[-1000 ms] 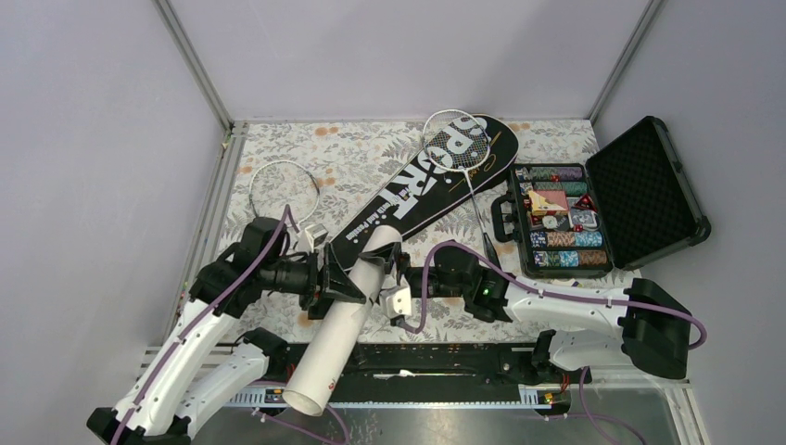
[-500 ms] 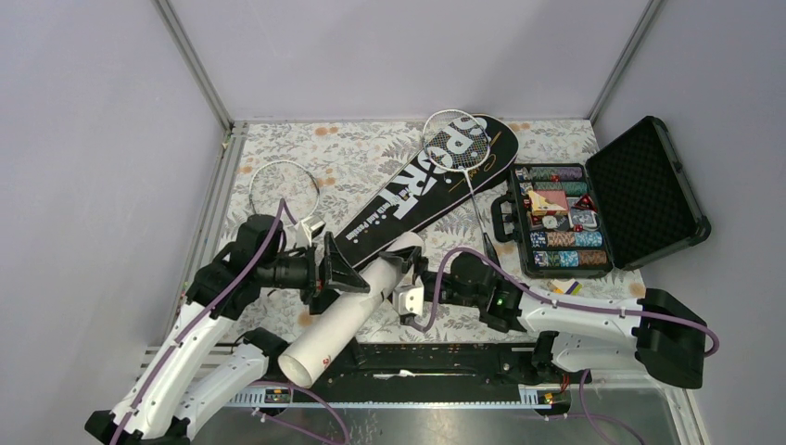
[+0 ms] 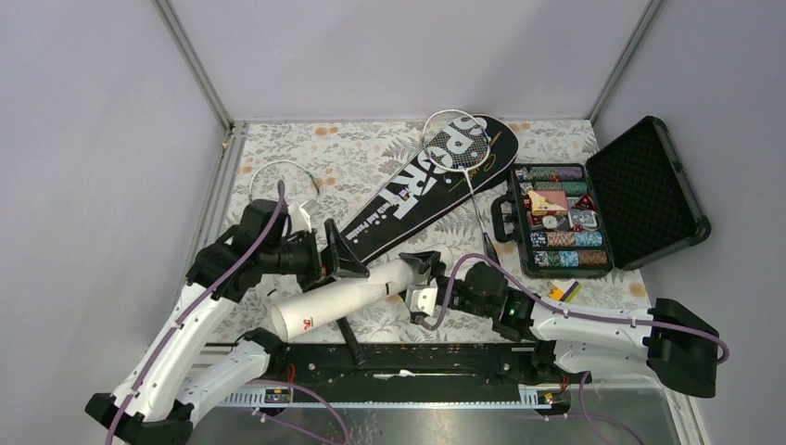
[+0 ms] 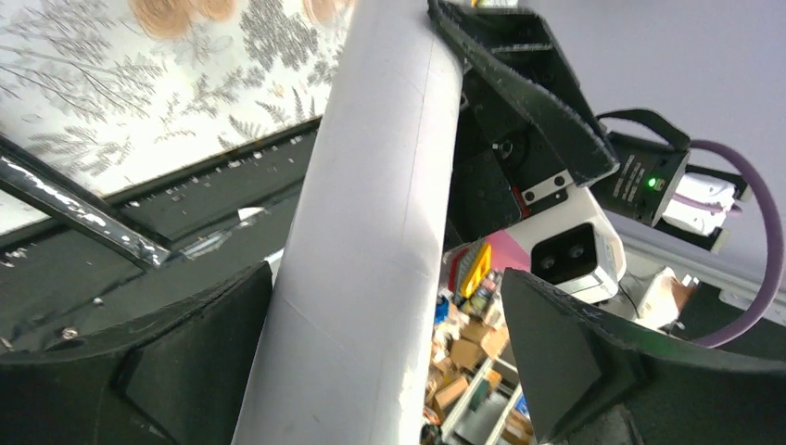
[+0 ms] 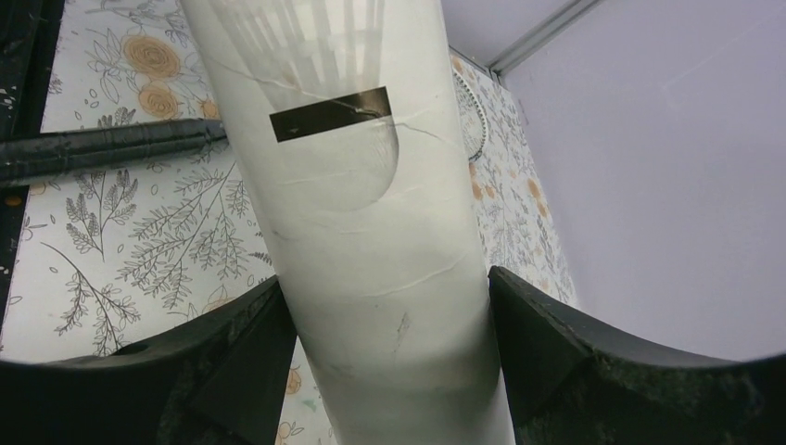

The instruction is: Pack up the badminton gear

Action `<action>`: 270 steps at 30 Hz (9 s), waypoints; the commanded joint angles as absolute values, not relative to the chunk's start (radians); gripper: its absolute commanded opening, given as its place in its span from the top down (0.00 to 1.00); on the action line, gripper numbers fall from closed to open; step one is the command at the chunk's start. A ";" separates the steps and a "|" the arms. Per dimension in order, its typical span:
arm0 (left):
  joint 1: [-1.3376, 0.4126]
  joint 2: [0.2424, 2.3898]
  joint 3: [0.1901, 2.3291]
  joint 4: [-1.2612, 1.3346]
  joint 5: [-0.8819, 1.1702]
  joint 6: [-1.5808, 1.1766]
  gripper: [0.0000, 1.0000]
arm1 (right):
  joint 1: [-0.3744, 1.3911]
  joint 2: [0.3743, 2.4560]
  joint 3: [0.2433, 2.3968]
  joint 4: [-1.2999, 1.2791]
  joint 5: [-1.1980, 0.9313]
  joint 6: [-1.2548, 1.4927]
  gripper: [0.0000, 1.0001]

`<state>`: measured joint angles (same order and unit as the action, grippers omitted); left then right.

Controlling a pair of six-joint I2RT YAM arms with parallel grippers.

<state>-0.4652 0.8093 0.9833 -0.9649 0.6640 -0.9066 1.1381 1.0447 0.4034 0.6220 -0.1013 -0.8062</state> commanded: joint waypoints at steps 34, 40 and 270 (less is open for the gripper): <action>-0.334 0.927 1.552 -1.396 0.206 -0.576 0.07 | 1.135 0.844 0.218 0.864 0.084 -0.660 0.61; -0.333 0.954 1.673 -1.530 0.162 -0.507 0.11 | 1.135 0.794 0.210 0.814 0.070 -0.657 0.62; -0.015 0.710 0.928 -0.742 0.885 -0.536 0.21 | 1.137 0.863 0.455 0.578 -0.075 -0.550 0.60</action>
